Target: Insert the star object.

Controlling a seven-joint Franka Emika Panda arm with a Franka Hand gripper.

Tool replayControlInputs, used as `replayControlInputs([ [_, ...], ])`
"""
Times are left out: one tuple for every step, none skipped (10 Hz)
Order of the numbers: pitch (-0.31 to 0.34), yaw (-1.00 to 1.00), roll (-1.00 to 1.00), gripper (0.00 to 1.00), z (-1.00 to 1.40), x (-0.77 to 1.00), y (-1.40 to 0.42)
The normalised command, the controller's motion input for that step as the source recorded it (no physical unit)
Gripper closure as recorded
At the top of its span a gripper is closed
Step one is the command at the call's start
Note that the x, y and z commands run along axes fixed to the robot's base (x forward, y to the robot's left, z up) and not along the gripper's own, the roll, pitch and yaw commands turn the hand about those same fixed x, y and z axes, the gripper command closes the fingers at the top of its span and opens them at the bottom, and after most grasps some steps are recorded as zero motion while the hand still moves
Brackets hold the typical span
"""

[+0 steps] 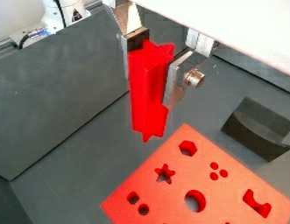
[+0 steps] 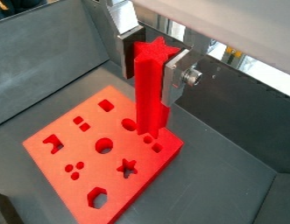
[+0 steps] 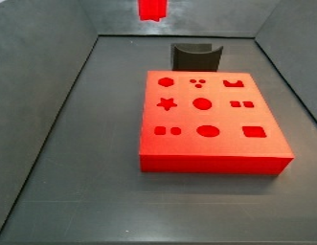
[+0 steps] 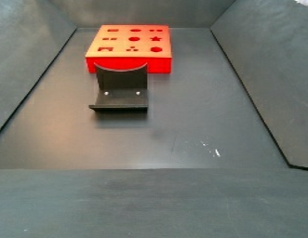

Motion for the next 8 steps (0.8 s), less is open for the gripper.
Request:
replayControlInputs([
  [0.059,0.00,0.00,1.00,-0.01,0.13,0.02],
  [0.053,0.07,0.00,1.00,-0.25,0.54,0.20],
  [0.000,0.61,0.00,1.00,-0.47,0.48,0.14],
  [0.000,0.51,-0.02,1.00,-0.47,0.65,0.14],
  [0.000,0.00,0.05,1.00,-0.72,0.77,0.00],
  [-0.054,-0.35,0.12,1.00,-0.68,0.64,-0.14],
  [-0.064,-0.49,0.18,1.00,-0.60,0.60,-0.17],
  [-0.107,-0.54,0.18,1.00,-0.67,0.54,-0.15],
])
